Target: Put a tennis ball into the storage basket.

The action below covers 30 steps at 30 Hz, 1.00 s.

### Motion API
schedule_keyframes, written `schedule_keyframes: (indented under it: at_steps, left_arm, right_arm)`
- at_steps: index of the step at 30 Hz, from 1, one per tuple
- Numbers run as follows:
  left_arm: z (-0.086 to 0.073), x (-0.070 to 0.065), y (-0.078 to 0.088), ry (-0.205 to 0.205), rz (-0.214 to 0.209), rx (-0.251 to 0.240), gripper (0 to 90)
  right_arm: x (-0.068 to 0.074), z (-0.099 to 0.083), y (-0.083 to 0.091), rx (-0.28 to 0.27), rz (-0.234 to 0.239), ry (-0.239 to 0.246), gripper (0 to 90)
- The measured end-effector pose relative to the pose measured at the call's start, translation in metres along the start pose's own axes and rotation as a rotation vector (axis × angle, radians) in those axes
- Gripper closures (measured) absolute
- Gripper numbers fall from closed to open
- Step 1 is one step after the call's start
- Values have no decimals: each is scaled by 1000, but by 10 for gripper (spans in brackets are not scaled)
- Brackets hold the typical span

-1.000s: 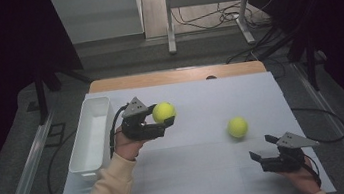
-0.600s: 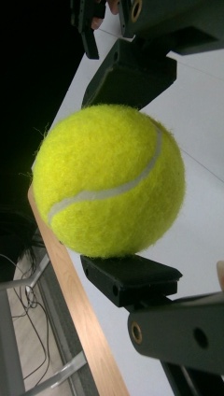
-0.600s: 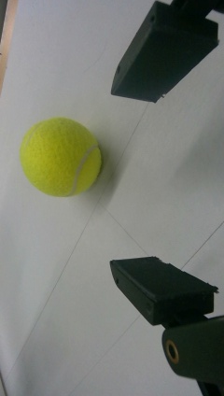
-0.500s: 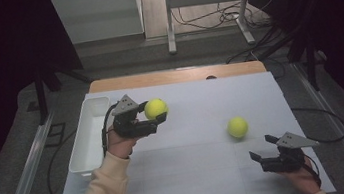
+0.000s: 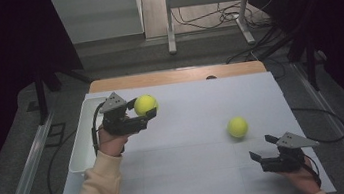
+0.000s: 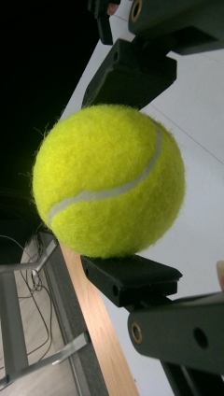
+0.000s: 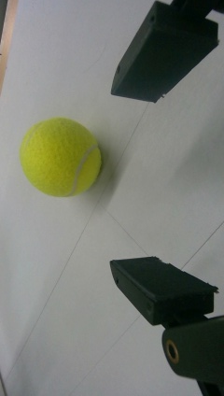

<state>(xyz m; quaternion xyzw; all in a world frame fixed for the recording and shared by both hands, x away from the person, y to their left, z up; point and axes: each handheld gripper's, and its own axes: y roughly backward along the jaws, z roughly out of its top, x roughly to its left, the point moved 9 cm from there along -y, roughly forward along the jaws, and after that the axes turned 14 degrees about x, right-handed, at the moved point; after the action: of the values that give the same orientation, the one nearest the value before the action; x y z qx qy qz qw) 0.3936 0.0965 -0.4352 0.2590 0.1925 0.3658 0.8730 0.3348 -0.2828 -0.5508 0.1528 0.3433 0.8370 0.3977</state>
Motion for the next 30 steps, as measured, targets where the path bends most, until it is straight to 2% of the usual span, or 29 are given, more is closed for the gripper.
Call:
schedule_keyframes:
  at_steps: [22, 30]
  left_arm:
    - [-3, 24, 14, 56, 40, -16, 261]
    - [-5, 36, 20, 79, 67, -21, 261]
  right_arm:
    - [0, 0, 0, 3, -3, 0, 149]
    - [0, 0, 0, 3, -4, 0, 149]
